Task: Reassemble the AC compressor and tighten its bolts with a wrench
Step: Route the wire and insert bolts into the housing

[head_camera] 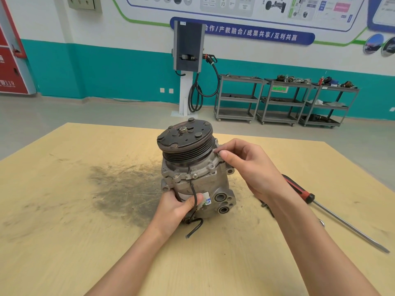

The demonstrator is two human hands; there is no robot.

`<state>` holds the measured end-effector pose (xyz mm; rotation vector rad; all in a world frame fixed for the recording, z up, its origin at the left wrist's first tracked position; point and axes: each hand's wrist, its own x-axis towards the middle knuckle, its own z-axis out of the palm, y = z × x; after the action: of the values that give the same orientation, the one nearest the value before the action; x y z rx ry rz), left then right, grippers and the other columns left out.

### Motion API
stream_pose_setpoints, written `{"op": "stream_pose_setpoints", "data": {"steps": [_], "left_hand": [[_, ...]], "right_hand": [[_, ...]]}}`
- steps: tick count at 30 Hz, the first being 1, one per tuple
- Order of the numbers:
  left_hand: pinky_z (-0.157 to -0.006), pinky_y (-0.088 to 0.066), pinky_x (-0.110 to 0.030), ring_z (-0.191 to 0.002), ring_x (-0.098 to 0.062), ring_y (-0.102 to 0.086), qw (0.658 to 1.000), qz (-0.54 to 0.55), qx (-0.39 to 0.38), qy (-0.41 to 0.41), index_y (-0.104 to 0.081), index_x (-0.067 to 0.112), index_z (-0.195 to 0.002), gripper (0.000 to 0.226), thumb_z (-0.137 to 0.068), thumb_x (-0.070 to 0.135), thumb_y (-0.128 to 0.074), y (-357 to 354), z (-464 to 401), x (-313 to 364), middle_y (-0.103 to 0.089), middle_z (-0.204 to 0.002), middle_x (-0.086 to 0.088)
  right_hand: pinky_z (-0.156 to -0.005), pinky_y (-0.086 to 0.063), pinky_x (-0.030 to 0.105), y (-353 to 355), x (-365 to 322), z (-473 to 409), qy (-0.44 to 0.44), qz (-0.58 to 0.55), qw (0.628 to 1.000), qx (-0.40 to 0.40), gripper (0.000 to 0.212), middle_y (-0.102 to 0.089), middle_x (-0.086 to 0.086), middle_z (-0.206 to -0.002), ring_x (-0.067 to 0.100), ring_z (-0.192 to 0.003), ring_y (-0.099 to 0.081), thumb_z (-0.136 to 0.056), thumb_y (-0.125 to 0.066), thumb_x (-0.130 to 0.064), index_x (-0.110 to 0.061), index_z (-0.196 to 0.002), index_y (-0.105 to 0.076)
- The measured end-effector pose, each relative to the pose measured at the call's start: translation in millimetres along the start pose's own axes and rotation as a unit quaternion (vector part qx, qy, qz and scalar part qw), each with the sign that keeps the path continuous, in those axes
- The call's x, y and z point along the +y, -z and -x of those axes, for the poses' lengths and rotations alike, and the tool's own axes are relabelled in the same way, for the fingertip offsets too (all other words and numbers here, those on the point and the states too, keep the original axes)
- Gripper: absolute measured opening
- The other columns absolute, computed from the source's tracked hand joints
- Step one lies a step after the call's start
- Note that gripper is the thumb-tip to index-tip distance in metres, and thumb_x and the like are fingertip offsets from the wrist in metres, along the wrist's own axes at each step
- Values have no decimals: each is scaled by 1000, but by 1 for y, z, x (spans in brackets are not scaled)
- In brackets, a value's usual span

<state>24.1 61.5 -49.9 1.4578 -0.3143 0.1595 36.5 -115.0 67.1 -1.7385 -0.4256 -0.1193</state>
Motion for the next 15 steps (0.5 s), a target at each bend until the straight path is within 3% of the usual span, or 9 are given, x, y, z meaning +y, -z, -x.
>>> {"op": "stream_pose_setpoints", "data": {"steps": [3, 9, 13, 15], "left_hand": [[-86, -48, -14, -105, -5, -67, 1000, -5, 3, -4, -70, 21, -106, 46, -68, 47, -71, 0, 1, 0, -75, -105, 12], [-85, -47, -11, -104, -2, -67, 1000, -8, 1, -3, -69, 24, -105, 46, -67, 49, -70, -1, 1, 2, -75, -105, 14], [-87, -48, -13, -106, -4, -66, 1000, -6, 0, -5, -69, 22, -107, 49, -67, 50, -70, -1, 0, 2, -74, -107, 13], [-86, -48, -12, -106, -3, -66, 1000, -4, 0, -5, -69, 22, -108, 50, -66, 50, -70, -1, 0, 3, -74, -107, 13]], "right_hand": [[-69, -48, 21, -3, 0, 1, 2, 30, 999, 16, 15, -68, 3, -85, 9, -77, -59, -94, -59, -6, -17, -88, -67], [-76, -50, 41, -7, -2, 1, 14, 119, 991, 61, 10, -67, 3, -84, 16, -79, -58, -92, -64, -14, -20, -85, -63], [-71, -50, 38, -13, -5, 2, 19, 155, 983, 97, 15, -65, -4, -76, 12, -72, -57, -88, -71, -18, -23, -79, -59], [-72, -52, 38, -12, -5, 2, 1, 133, 987, 93, 13, -68, 2, -80, 17, -76, -62, -86, -73, -19, -21, -81, -60]]}}
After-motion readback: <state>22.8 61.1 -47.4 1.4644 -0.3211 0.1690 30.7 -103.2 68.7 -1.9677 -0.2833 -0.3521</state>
